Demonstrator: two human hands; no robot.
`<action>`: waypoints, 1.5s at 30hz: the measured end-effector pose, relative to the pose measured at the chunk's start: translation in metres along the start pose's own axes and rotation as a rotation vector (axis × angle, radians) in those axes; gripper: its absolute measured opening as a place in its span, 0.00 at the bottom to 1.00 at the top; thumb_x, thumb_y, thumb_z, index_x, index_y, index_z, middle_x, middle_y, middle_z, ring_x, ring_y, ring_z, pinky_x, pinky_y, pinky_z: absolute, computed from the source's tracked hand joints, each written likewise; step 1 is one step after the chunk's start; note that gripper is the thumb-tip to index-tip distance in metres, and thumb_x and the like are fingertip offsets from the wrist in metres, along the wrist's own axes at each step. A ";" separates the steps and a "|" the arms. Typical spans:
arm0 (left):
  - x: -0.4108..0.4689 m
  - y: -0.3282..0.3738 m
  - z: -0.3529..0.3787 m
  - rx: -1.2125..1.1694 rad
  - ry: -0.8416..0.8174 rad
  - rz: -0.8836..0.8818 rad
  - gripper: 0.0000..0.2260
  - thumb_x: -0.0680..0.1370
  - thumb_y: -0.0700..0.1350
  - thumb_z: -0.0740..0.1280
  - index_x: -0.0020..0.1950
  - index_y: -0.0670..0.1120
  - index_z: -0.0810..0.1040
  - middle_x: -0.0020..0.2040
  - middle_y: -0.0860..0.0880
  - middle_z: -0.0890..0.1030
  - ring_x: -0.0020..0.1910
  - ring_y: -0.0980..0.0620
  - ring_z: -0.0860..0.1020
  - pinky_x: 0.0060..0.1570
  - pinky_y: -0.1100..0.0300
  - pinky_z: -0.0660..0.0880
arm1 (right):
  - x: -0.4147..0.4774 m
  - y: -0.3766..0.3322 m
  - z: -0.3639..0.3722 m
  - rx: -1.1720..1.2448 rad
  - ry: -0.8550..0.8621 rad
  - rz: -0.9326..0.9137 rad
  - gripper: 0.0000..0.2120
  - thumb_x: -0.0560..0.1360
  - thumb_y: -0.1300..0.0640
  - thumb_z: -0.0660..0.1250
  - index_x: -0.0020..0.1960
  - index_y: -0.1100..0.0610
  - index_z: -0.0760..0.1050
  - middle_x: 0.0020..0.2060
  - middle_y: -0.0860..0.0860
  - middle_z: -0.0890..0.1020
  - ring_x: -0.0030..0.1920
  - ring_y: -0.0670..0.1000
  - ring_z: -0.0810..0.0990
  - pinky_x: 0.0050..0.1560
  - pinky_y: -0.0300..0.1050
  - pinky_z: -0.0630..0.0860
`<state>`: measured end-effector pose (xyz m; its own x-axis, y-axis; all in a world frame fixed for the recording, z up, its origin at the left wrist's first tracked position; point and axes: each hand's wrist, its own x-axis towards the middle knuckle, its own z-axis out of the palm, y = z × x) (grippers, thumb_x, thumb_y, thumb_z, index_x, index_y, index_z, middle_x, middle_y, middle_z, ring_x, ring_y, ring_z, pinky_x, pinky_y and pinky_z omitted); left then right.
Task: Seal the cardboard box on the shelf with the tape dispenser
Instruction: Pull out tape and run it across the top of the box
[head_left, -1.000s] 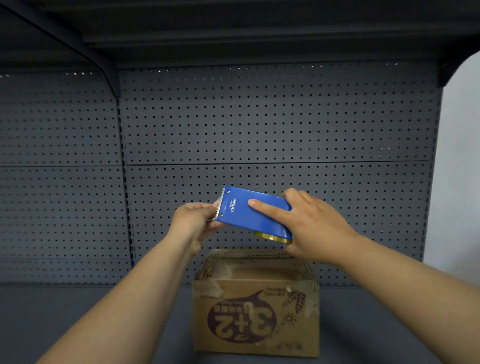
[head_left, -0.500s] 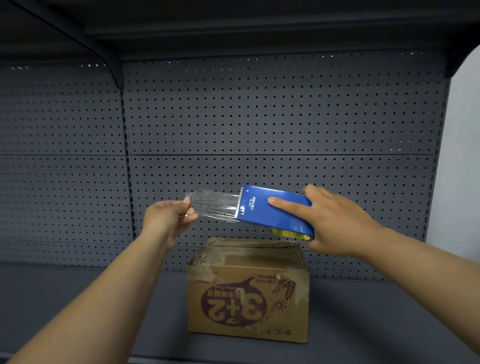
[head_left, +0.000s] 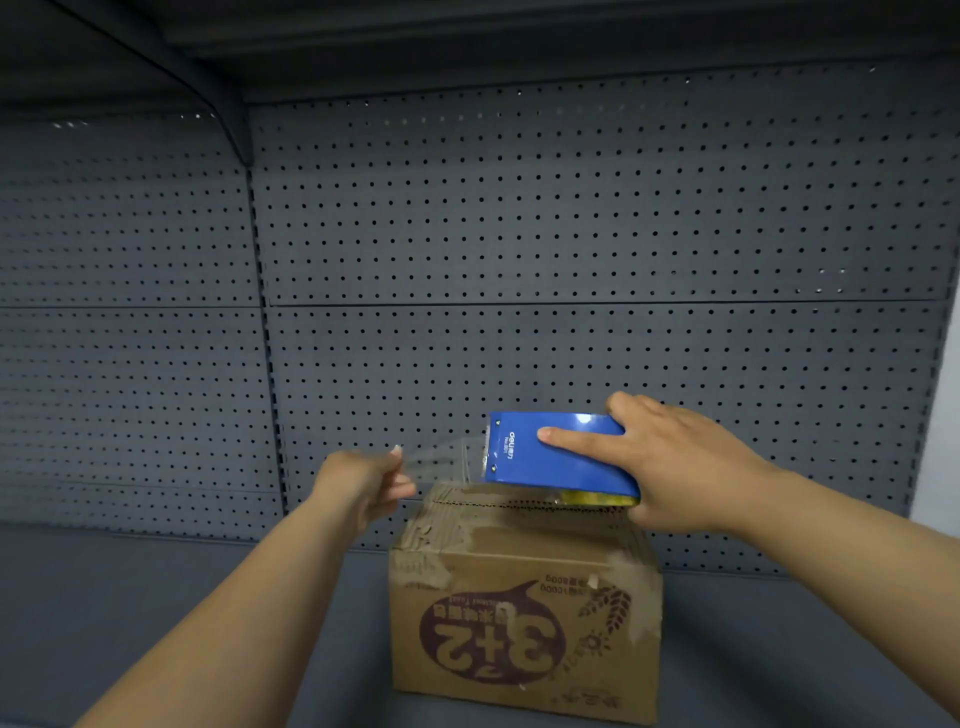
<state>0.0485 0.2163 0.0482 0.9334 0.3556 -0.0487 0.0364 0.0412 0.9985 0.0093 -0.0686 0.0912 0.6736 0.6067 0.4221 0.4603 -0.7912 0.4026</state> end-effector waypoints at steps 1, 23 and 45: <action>0.005 -0.004 0.000 0.026 0.002 -0.005 0.07 0.76 0.41 0.66 0.43 0.36 0.77 0.35 0.42 0.78 0.28 0.50 0.79 0.36 0.56 0.77 | 0.003 -0.001 0.003 0.008 -0.016 -0.001 0.41 0.72 0.49 0.64 0.68 0.29 0.36 0.44 0.48 0.59 0.44 0.49 0.61 0.42 0.42 0.62; 0.059 -0.046 0.017 0.703 -0.008 -0.070 0.20 0.76 0.44 0.65 0.26 0.42 0.64 0.24 0.46 0.67 0.25 0.49 0.65 0.28 0.61 0.63 | 0.038 -0.015 0.020 0.016 -0.169 -0.004 0.42 0.72 0.56 0.62 0.70 0.30 0.39 0.44 0.49 0.61 0.45 0.50 0.61 0.40 0.43 0.61; 0.057 -0.064 0.031 1.081 -0.668 0.498 0.24 0.81 0.54 0.44 0.77 0.52 0.48 0.78 0.54 0.48 0.77 0.55 0.45 0.75 0.59 0.43 | 0.046 -0.014 0.021 0.012 -0.246 -0.034 0.40 0.73 0.55 0.63 0.69 0.29 0.40 0.46 0.49 0.62 0.45 0.50 0.62 0.31 0.38 0.55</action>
<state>0.1101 0.2054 -0.0177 0.9116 -0.4098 0.0326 -0.3808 -0.8118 0.4427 0.0458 -0.0309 0.0883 0.7774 0.5971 0.1979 0.4908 -0.7726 0.4028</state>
